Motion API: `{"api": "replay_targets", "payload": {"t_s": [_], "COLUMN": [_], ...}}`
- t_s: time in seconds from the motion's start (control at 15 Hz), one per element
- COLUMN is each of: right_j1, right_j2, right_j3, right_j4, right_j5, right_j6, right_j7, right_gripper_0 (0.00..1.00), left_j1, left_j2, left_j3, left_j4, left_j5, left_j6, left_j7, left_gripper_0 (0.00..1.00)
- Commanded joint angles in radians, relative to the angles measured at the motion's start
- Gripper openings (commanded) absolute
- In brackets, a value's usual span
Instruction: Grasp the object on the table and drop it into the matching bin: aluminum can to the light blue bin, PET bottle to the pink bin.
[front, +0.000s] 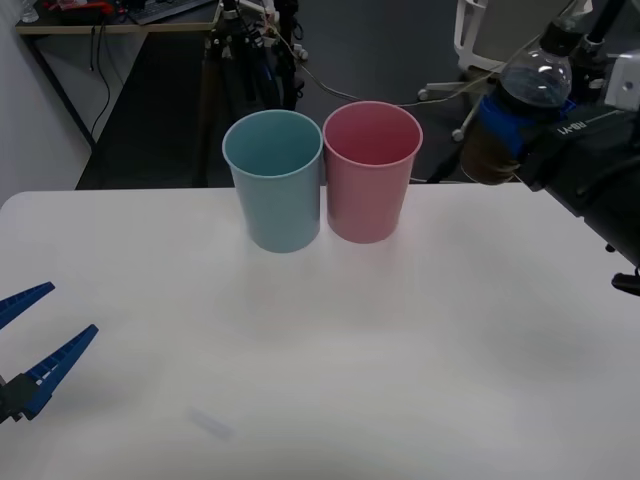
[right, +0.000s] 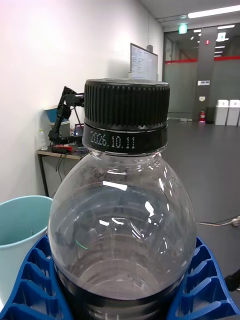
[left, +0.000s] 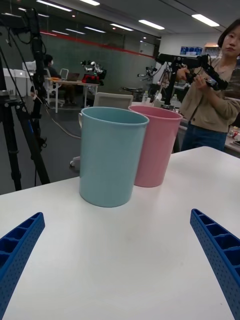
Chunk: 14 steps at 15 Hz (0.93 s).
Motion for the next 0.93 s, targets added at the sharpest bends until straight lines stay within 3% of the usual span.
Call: {"api": "replay_targets", "payload": {"t_s": [0.07,0.27,0.53,0.93], "right_j1": [-0.174,-0.369,-0.587,-0.726], "right_j2": [-0.021,-0.012,0.100,0.349], "right_j3": [0.111,0.240,0.370,0.395], "right_j4": [0.078,0.167,0.358,0.662], "right_j5": [-0.069,-0.117,-0.134,0.004], "right_j6": [0.024,0.107,0.169,0.185], "right_j7": [-0.005,-0.009,-0.003,-0.011], "right_gripper_0": [0.00,0.00,0.00,0.00], "left_j1": [0.000,0.000,0.000,0.000], "left_j2": [0.000,0.000,0.000,0.000], "left_j3": [0.000,0.000,0.000,0.000], "left_j4": [0.000,0.000,0.000,0.000], "left_j5": [0.000,0.000,0.000,0.000], "left_j6": [0.000,0.000,0.000,0.000], "left_j7": [0.000,0.000,0.000,0.000], "left_gripper_0": [1.00,1.00,1.00,1.00]}}
